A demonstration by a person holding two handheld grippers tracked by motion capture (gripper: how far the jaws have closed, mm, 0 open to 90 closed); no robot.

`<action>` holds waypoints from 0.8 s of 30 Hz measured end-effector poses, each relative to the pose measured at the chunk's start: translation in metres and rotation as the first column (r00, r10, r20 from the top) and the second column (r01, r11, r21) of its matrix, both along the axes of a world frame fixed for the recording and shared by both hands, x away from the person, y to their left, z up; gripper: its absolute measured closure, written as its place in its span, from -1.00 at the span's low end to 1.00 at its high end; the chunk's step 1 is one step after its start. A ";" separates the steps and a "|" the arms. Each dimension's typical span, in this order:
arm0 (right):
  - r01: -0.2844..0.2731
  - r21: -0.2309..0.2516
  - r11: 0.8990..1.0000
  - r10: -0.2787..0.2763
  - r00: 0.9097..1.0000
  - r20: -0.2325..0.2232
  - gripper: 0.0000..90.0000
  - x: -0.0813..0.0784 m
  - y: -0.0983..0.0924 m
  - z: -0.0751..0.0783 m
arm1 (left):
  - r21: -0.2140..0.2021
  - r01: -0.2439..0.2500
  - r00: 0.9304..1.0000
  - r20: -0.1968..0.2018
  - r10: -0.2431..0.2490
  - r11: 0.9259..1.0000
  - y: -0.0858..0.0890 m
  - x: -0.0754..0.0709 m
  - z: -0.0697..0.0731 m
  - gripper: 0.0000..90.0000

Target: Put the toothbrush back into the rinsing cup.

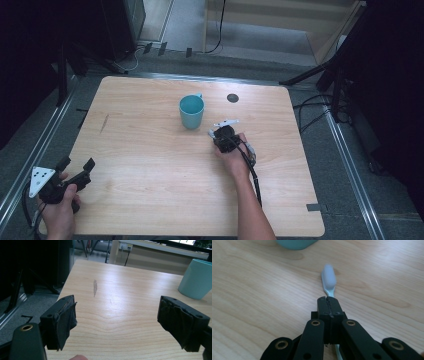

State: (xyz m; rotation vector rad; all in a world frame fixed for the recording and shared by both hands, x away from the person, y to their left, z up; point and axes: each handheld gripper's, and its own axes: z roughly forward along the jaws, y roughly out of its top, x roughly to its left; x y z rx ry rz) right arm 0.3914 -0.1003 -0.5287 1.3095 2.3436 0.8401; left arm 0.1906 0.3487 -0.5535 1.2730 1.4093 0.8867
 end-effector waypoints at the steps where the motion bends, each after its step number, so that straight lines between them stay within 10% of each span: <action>1: 0.031 0.004 1.000 -0.031 1.000 0.006 1.00 0.002 -0.007 0.002 | 0.000 0.000 1.000 0.000 0.000 1.000 0.000 0.000 0.000 -0.65; 13: 0.149 0.003 0.989 -0.149 0.989 0.000 1.00 0.008 -0.038 0.022 | 0.000 0.000 1.000 0.000 0.000 1.000 0.000 0.000 0.000 -0.65; 21: 0.035 -0.131 0.991 -0.062 0.976 -0.209 0.67 0.010 -0.050 0.046 | 0.005 0.003 1.000 -0.002 -0.003 1.000 -0.001 0.000 0.000 -0.65; 24: -0.028 -0.165 0.986 -0.021 0.956 -0.293 0.60 0.011 -0.046 0.046 | 0.009 0.000 1.000 -0.001 0.000 1.000 -0.001 0.000 0.000 -0.65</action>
